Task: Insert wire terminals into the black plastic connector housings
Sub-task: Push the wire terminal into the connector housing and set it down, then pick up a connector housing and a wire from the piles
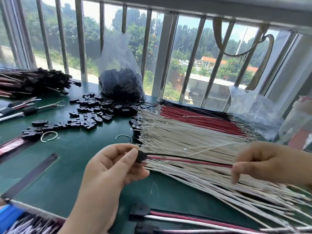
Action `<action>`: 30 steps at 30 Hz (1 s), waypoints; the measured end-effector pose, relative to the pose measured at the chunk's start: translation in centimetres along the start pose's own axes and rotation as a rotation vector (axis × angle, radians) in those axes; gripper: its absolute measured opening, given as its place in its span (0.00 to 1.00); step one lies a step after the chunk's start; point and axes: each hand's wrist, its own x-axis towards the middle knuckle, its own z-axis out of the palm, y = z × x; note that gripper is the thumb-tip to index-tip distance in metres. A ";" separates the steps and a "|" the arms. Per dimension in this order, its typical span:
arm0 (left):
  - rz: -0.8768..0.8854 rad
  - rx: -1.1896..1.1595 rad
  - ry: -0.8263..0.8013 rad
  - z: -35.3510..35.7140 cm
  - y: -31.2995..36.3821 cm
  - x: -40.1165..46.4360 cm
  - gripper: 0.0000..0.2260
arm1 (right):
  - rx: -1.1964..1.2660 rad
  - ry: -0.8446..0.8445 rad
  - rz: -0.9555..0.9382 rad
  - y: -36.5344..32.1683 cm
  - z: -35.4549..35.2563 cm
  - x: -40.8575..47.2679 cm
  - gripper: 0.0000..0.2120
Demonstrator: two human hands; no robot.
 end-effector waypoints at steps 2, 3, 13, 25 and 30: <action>0.072 0.129 -0.133 -0.3 0.2 -0.8 0.07 | 0.066 -0.065 -0.008 0.9 -0.7 -0.8 0.20; 0.100 0.234 -0.213 -0.5 0.3 -1.2 0.08 | 0.059 -0.100 -0.028 1.1 -0.8 -1.1 0.17; 0.396 0.960 0.007 -5.4 3.3 0.5 0.10 | -0.564 0.279 -0.248 -2.9 8.4 5.2 0.15; -0.210 2.018 0.020 -9.2 0.4 13.5 0.33 | -0.881 0.743 -0.386 -3.7 11.0 8.2 0.17; 0.075 2.034 0.072 -8.5 -0.1 12.8 0.16 | -0.843 0.640 -0.336 -3.9 11.1 8.0 0.12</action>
